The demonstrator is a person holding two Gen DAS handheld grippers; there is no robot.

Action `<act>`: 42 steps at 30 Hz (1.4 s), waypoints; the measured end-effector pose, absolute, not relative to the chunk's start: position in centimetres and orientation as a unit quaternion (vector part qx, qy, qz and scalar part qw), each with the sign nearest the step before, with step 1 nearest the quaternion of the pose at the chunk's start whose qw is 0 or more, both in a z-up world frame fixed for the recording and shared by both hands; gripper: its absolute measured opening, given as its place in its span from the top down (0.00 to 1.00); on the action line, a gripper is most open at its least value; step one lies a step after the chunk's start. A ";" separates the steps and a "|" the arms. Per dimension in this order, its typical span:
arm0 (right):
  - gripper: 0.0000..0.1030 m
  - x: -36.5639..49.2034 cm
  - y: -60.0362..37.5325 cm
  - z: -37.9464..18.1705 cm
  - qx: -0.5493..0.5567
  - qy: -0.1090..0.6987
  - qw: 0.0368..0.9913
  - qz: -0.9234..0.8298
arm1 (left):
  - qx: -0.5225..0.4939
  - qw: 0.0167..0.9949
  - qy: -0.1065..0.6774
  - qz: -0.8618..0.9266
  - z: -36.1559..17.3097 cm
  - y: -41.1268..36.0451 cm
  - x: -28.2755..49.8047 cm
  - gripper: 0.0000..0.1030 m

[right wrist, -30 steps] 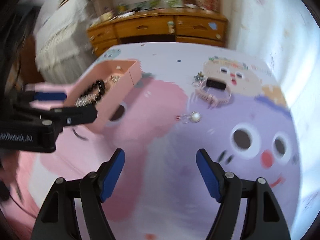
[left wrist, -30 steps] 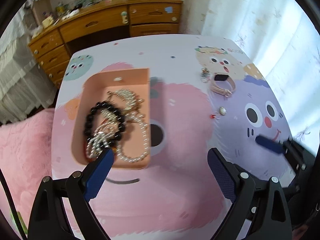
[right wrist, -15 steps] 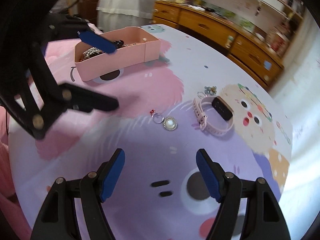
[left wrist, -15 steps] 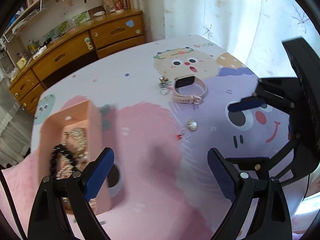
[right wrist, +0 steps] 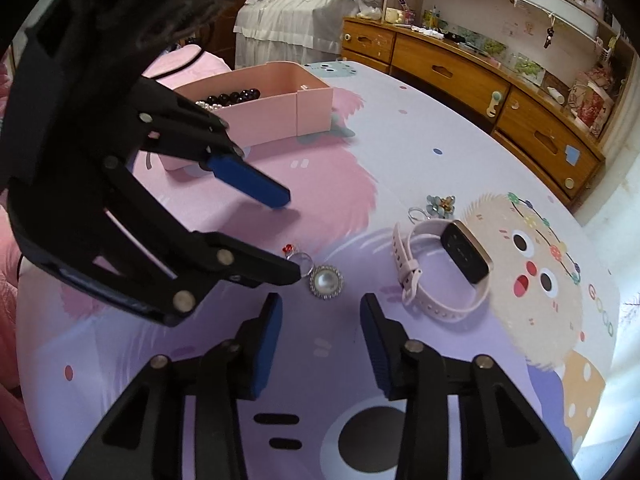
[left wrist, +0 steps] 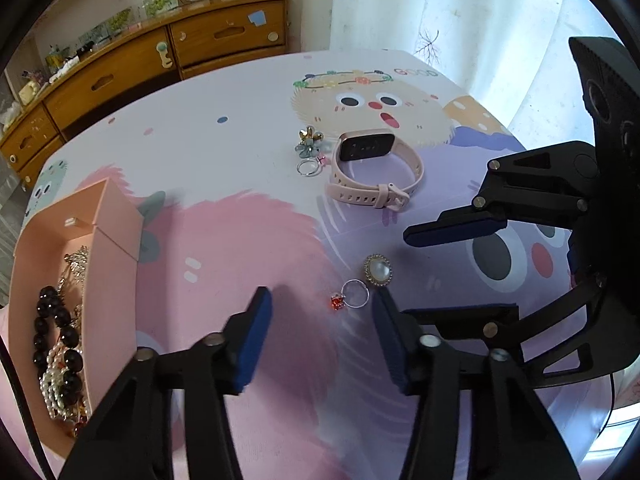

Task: Organize jewelry
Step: 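Move both tools toward the pearl brooch and small ring beside the smartwatch, then grasp the small ring with the left tool while the right tool grasps the pearl brooch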

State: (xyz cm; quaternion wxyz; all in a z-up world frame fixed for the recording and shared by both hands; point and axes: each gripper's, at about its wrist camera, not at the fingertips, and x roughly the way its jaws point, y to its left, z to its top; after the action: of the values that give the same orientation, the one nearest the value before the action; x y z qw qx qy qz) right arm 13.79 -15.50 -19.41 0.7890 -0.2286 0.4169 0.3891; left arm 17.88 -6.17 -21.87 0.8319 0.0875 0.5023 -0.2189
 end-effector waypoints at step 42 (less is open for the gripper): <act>0.96 14.1 -14.3 -19.2 -0.198 0.415 0.799 0.387 | 0.039 0.848 0.505 -0.153 -17.7 -3.0 17.2 0.94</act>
State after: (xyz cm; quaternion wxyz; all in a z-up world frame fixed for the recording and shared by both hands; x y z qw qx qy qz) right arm 14.07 -14.31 -19.16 0.7995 -0.1980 0.4148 0.3868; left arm 17.16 -3.04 -17.71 0.8484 0.0388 0.5054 -0.1525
